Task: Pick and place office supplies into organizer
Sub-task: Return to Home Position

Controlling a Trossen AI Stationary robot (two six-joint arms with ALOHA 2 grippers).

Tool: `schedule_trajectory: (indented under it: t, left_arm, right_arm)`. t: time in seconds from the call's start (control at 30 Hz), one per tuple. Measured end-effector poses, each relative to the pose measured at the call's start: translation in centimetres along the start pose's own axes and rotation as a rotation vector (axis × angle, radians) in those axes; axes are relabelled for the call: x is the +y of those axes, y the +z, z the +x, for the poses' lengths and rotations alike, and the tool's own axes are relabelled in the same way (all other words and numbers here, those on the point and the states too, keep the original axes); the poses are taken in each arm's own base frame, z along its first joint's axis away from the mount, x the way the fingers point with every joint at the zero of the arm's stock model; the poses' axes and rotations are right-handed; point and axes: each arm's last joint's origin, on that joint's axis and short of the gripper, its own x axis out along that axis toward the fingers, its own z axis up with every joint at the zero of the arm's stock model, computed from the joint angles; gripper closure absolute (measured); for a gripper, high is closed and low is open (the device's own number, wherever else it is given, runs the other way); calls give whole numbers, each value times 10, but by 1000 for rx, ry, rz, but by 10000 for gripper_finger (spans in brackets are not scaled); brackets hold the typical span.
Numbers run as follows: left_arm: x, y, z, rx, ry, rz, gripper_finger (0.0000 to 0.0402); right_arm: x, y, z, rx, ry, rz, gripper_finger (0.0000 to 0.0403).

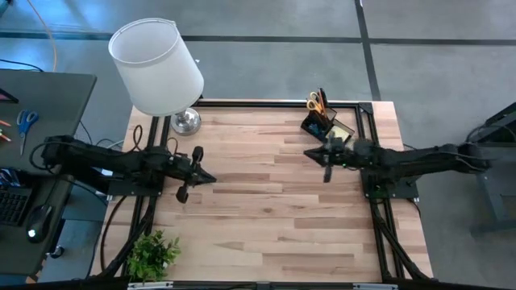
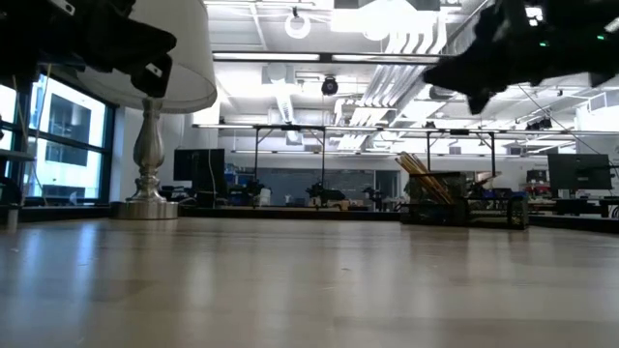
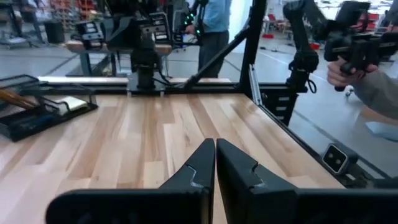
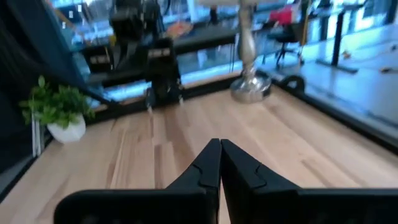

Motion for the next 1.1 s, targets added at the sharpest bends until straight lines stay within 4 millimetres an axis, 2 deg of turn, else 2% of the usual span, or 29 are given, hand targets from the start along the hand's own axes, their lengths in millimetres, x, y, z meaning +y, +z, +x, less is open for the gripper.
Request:
schedule_trajectory:
  t: [0.17,0.37,0.47,0.6,1.1]
  left_arm:
    - [0,-1,-9,-18,22,1,396]
    - [-1,1,-19,-33,33,5,396]
    - [-2,2,-23,-39,33,6,396]
    - [-2,3,-27,-46,32,9,396]
    - [-6,4,-49,-92,37,10,396]
  right_arm:
    - [-6,-9,-29,-124,-43,24,402]
    - [-13,-28,-48,-176,-79,58,398]
    - [-15,-37,-52,-195,-73,57,398]
    - [-16,-43,-55,-136,-103,46,399]
    - [-17,-44,-60,-132,-91,18,402]
